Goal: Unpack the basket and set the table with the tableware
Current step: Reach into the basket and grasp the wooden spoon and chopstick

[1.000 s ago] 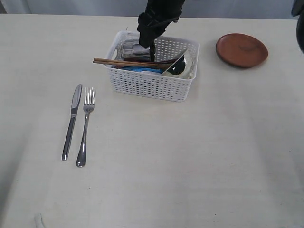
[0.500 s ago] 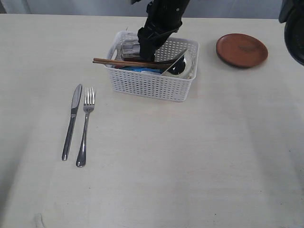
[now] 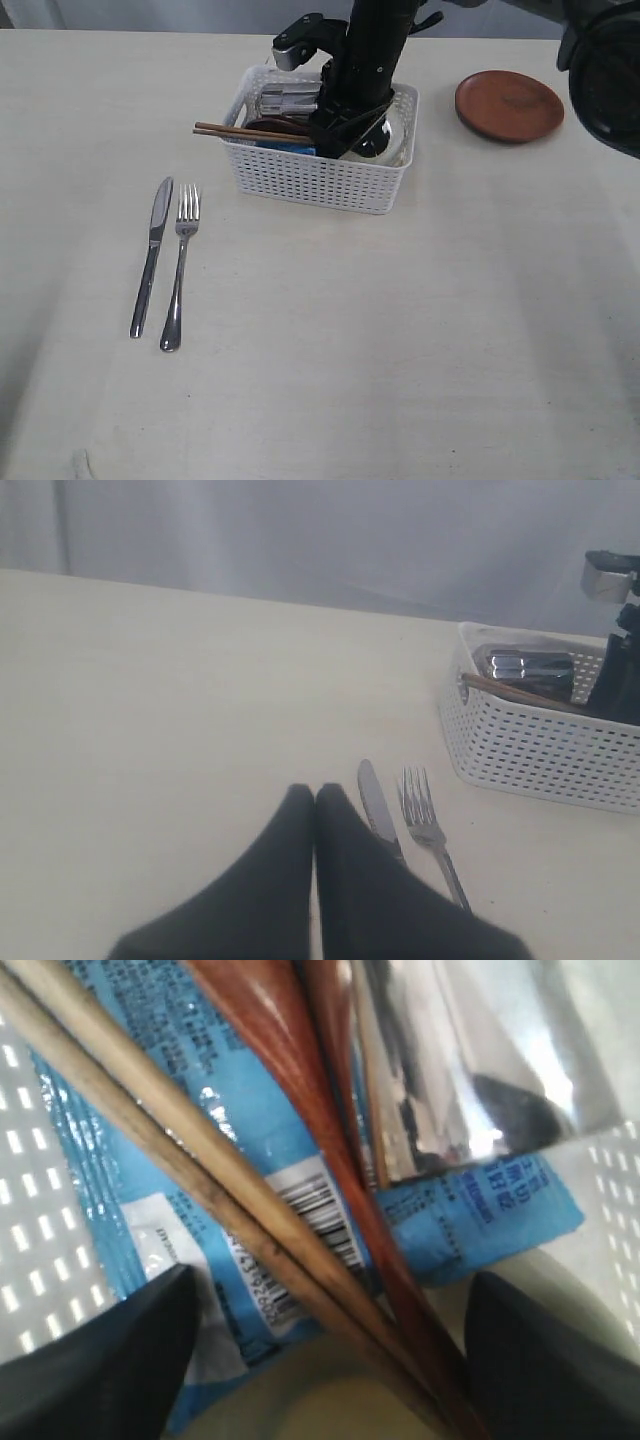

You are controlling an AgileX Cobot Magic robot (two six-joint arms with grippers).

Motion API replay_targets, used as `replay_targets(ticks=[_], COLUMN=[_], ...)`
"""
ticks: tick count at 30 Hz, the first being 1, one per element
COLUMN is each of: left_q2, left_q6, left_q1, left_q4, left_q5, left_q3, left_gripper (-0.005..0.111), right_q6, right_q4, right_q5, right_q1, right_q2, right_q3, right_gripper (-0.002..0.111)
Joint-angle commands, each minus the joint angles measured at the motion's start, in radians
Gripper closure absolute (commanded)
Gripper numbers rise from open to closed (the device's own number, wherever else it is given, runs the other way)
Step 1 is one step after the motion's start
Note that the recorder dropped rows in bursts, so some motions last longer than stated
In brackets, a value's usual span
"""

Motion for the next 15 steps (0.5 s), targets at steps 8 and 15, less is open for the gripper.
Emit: replay_targets(ticks=[8,15], left_q2=[-0.004,-0.004], left_q6=[0.001,0.001], left_q1=[0.001,0.001], left_q4=[-0.004,-0.004], left_q5=[-0.011,-0.011], left_q3=[0.003,0.003], left_gripper=[0.107,0.107], right_q6=[-0.009,-0.006], right_q4=[-0.019,-0.019], right_q5=[-0.013,-0.009], right_q1=[-0.005,-0.005], right_q2=[0.007,-0.026], right_q3=[-0.063,-0.107], right_gripper=[0.101,0.109])
